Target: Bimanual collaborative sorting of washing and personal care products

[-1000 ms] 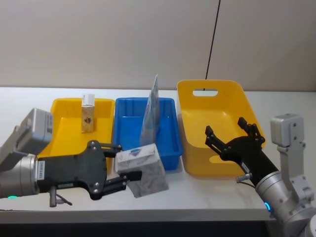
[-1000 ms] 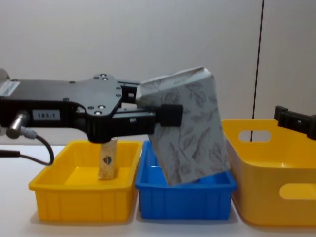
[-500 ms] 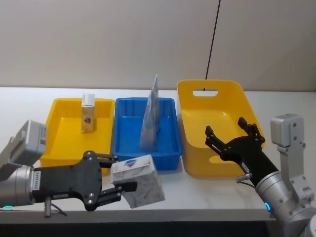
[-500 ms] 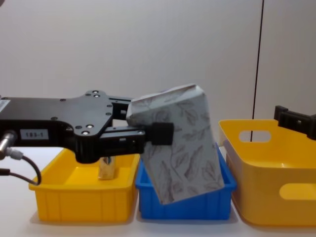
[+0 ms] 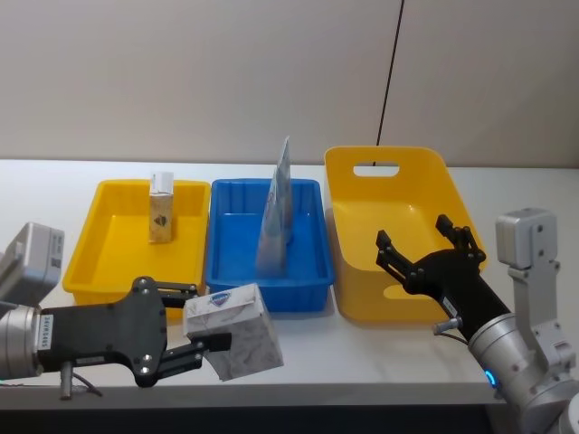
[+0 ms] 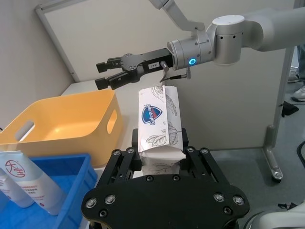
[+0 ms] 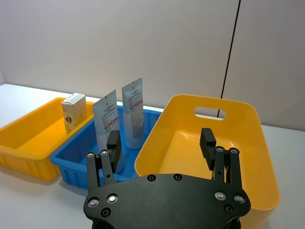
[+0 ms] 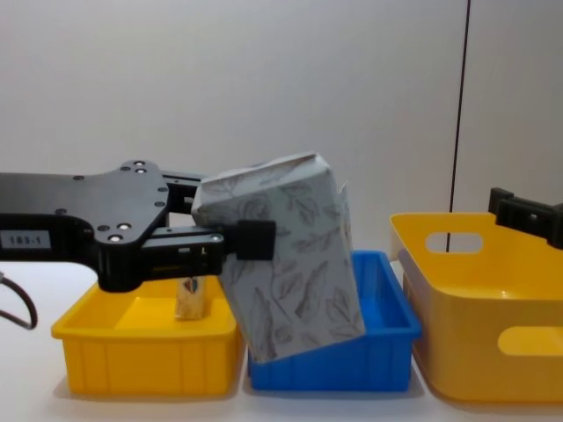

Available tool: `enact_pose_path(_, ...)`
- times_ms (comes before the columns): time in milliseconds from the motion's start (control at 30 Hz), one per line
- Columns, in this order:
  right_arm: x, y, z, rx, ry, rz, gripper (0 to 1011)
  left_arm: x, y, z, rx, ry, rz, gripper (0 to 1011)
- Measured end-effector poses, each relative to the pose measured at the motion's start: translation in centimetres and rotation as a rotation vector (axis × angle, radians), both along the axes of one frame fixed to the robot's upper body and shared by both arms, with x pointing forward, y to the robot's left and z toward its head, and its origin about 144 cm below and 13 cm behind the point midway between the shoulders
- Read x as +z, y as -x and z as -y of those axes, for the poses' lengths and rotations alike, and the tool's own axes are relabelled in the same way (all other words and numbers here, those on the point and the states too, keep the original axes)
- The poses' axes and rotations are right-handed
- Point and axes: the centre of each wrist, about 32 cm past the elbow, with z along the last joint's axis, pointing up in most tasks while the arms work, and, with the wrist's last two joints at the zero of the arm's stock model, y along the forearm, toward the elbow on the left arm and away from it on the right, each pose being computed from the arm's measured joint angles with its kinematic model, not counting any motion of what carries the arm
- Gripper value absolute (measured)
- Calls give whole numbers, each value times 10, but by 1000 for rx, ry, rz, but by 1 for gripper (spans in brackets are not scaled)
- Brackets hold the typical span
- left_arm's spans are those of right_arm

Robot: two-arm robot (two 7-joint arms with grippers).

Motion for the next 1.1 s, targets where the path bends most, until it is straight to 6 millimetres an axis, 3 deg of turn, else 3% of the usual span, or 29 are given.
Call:
enact_pose_path(567, 6, -5, 17, 142, -7, 64, 1000, 2, 1, -6, 11, -8, 7, 376)
enact_pose_path(1100, 21, -33, 46, 389, -19, 131, 1000, 3, 2, -8, 13, -9, 8, 376)
